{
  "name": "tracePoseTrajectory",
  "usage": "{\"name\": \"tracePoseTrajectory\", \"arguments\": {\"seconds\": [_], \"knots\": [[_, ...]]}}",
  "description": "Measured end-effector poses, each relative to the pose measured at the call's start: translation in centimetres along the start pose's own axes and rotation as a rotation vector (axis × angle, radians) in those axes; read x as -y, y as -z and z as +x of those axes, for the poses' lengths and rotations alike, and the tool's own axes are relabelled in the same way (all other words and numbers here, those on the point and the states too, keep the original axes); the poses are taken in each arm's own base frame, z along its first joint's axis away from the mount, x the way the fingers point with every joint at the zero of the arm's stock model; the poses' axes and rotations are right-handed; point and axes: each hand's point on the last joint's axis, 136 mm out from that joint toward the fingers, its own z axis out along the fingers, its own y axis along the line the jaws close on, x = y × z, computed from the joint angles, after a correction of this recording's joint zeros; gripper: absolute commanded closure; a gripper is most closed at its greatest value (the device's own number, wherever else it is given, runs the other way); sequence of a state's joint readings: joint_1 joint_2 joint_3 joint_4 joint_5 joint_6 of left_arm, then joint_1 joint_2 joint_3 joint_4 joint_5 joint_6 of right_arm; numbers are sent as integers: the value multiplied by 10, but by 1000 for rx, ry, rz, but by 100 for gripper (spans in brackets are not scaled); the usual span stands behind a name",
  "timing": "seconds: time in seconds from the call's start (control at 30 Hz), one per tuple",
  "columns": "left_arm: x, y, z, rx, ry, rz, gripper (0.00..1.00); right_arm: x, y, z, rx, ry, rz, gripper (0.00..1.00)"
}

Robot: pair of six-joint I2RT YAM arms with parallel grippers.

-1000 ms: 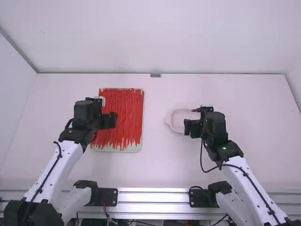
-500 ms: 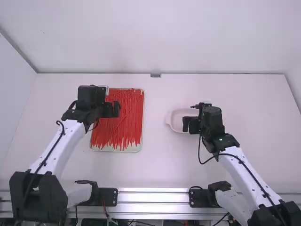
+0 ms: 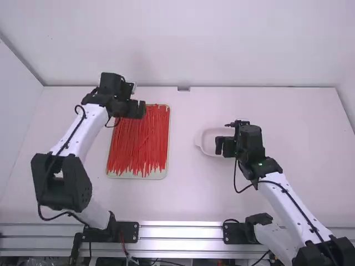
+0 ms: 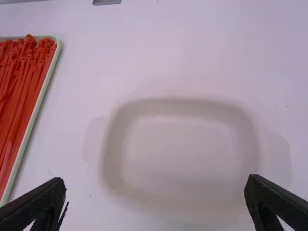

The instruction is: Fasten the cable tie

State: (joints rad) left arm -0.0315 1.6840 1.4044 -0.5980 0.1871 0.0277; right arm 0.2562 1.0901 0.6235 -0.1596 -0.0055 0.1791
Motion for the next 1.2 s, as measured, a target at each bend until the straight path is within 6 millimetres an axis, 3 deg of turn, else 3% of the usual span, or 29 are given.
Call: {"name": "tracePoseTrajectory", "arguments": {"seconds": [0.43, 0.73, 0.9, 1.2], "knots": [[-3, -26, -28, 27, -27, 15, 1, 0, 0, 1, -3, -1, 0, 1], [-10, -69, -13, -35, -7, 21, 5, 0, 0, 1, -5, -1, 0, 1], [-15, -94, -3, -68, 19, 22, 17, -4, 0, 2, -7, 8, -8, 1], [-20, -122, 9, -98, 51, 17, 36, -10, 0, 3, -9, 23, -21, 1]]}}
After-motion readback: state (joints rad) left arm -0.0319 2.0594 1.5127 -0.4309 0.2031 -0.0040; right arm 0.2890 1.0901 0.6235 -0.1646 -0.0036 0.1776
